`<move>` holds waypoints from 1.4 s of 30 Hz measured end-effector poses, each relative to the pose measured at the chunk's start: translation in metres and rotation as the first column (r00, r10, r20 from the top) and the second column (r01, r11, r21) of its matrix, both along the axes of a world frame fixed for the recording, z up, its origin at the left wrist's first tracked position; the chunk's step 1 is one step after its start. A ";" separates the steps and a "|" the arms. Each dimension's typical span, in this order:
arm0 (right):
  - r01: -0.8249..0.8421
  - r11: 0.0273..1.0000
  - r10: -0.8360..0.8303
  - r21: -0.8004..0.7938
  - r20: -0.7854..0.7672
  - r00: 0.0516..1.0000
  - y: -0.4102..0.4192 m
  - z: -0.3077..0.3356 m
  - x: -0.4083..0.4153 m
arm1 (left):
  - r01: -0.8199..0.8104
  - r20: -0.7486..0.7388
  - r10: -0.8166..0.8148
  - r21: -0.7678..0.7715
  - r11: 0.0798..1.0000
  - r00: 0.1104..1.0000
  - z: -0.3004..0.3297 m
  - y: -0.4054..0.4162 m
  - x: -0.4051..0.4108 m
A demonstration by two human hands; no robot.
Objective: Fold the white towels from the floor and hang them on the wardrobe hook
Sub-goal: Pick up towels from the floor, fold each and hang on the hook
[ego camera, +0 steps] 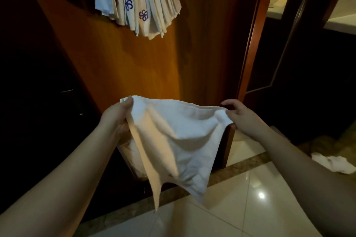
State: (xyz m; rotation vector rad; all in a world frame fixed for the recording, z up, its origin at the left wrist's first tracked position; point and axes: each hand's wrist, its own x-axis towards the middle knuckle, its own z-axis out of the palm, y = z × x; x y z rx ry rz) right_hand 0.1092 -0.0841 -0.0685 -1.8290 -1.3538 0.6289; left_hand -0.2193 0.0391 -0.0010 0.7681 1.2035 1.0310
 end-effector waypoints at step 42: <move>-0.218 0.955 0.278 0.200 -0.358 0.891 -0.042 0.063 -0.132 | 0.668 -0.286 -0.604 0.366 0.648 0.744 -0.012 -0.115 0.026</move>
